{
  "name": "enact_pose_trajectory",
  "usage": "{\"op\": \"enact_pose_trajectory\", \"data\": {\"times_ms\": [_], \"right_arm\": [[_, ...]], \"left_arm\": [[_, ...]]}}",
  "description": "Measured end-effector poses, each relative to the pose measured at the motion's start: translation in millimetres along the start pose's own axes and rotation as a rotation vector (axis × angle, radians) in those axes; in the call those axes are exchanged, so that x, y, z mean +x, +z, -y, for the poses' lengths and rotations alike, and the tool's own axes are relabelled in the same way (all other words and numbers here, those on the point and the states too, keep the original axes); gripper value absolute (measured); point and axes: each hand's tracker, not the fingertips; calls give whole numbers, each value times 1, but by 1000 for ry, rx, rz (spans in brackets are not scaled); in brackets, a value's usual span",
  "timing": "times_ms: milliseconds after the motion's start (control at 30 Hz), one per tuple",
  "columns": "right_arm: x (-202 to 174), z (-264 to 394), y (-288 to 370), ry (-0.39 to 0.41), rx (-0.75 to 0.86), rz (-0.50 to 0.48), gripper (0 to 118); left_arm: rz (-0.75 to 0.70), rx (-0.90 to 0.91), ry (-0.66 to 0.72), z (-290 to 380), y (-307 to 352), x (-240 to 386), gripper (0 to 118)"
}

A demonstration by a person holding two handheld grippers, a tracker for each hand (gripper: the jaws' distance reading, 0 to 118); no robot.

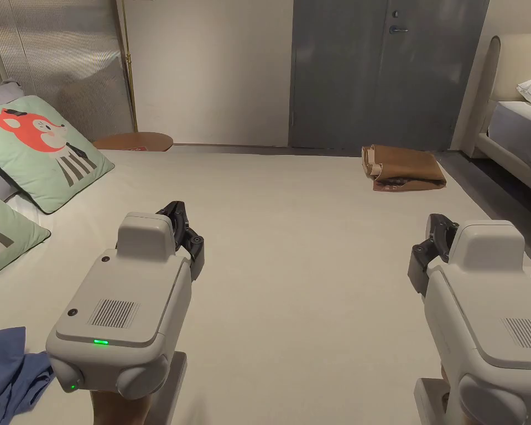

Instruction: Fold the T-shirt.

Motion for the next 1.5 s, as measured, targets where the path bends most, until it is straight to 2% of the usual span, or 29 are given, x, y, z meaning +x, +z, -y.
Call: {"op": "enact_pose_trajectory", "data": {"times_ms": [1500], "right_arm": [[-5, 1, 6, 25, -5, -11, 1]], "left_arm": [[9, -31, 12, 7, 7, -2, 0]]}}
